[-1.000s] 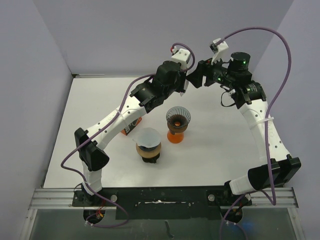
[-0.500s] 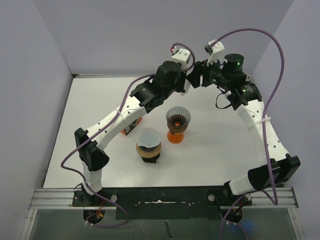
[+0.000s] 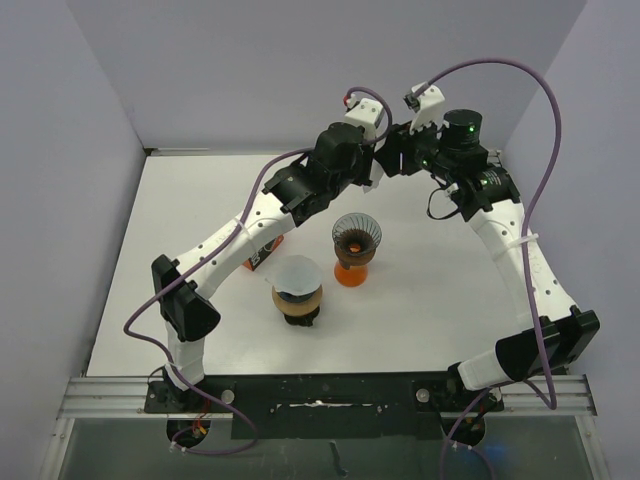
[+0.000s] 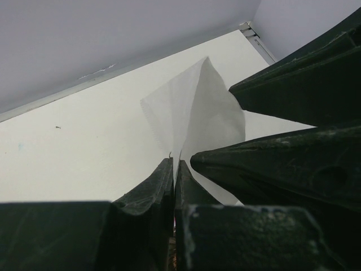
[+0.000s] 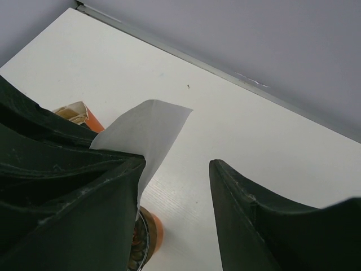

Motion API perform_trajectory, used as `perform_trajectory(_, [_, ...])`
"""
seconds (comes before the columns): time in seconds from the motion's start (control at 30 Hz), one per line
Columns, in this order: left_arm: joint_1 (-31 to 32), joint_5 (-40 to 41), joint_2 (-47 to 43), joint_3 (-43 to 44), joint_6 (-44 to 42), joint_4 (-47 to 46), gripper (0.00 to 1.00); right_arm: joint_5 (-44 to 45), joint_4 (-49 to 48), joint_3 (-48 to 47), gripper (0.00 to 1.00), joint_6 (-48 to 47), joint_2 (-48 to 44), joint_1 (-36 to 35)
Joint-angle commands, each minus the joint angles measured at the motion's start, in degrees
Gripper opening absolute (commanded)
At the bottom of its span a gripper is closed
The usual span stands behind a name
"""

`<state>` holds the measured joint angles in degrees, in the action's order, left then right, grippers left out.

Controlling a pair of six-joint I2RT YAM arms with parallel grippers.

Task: Place the coffee filter in the dripper
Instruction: Place the coffee filter in the coffee dripper.

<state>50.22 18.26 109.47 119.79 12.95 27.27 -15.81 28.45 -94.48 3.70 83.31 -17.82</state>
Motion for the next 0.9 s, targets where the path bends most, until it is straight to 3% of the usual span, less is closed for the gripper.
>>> perform_trajectory(0.0, [0.4, 0.9, -0.1, 3.1, 0.0, -1.7, 0.0, 0.8, -1.6, -0.1, 0.49, -0.1, 0.4, -0.6])
perform_trajectory(0.23, [0.5, 1.3, -0.2, 3.3, 0.0, -1.6, 0.0, 2.2, -1.6, 0.0, 0.35, 0.0, 0.4, -0.7])
perform_trajectory(0.87, [0.5, 1.1, -1.1, 3.1, -0.5, -1.3, 0.0, 5.5, -1.2, 0.0, 0.29, -1.4, 0.3, -0.5])
